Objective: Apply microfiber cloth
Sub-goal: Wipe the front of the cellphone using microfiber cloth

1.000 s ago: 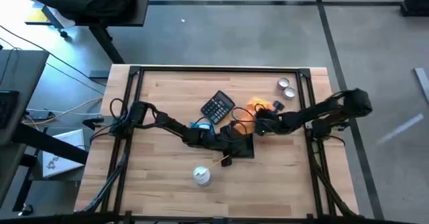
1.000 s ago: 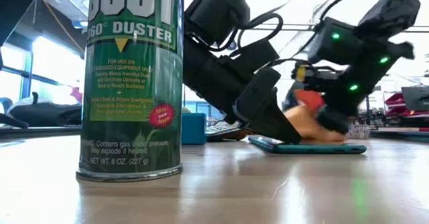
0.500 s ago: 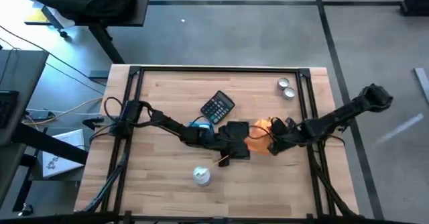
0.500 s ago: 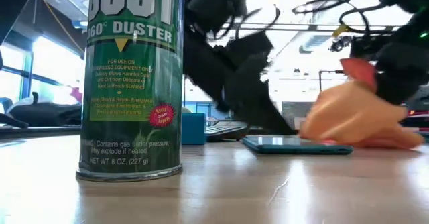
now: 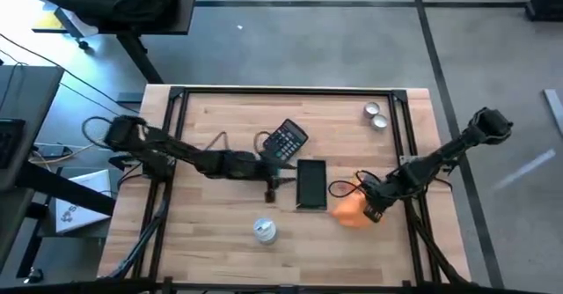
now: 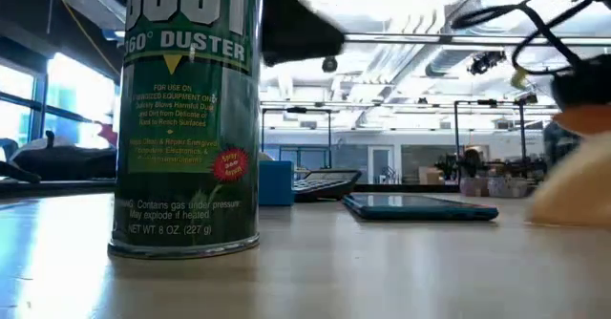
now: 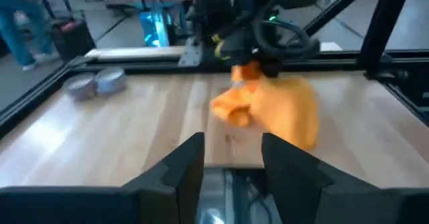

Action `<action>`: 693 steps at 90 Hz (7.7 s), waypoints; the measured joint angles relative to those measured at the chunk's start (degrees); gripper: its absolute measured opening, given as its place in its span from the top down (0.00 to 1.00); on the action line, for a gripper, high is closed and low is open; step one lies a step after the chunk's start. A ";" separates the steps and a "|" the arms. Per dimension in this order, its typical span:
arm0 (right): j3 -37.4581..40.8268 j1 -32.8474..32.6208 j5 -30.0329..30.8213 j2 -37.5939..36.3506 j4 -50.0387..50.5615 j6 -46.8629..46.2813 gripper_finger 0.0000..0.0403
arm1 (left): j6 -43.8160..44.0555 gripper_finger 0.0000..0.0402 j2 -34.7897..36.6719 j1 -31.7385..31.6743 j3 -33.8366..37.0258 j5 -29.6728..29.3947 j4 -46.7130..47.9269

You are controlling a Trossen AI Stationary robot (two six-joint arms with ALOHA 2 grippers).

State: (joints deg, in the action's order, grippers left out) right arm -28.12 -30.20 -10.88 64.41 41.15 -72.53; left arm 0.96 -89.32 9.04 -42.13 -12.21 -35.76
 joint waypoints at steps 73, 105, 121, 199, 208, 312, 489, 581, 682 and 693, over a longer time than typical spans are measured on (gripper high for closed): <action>-13.50 0.05 -8.54 4.56 22.45 7.57 0.71 | -1.14 0.67 14.12 3.26 7.71 -0.64 8.21; -21.72 0.60 16.07 5.49 22.25 18.35 0.62 | 4.17 0.67 9.55 1.53 7.69 -3.35 8.86; -21.79 0.97 27.04 12.56 13.29 36.91 0.62 | 6.25 0.67 0.67 -0.96 4.89 -1.35 6.95; -21.62 4.66 52.52 39.84 -14.89 98.53 0.62 | -6.78 0.67 -25.20 -2.27 -9.75 -6.97 6.22; -21.60 4.68 52.24 39.86 -17.72 103.81 0.62 | -7.57 0.67 -26.44 -2.21 -10.43 -8.28 6.14; -28.17 3.97 57.33 39.95 -23.05 111.36 0.62 | 6.66 0.67 -19.28 6.09 -29.10 -14.33 64.06; -30.54 -0.61 62.54 44.31 -24.81 111.34 0.62 | -1.19 0.67 -27.35 0.66 -27.08 -9.28 46.50; -55.19 7.15 34.75 44.28 19.38 71.87 0.99 | -1.67 0.67 -24.65 2.37 -27.13 -28.66 52.53; -41.16 37.69 -11.11 39.03 7.04 82.84 1.00 | -3.92 0.77 5.35 1.84 5.95 -20.87 13.48; -40.33 38.98 -13.97 39.14 4.88 82.20 1.00 | -3.79 0.77 5.37 1.84 5.99 -19.81 13.46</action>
State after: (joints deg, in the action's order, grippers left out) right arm -68.45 8.78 -24.85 103.55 46.03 9.67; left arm -2.83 -83.94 10.87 -36.14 -32.01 -22.31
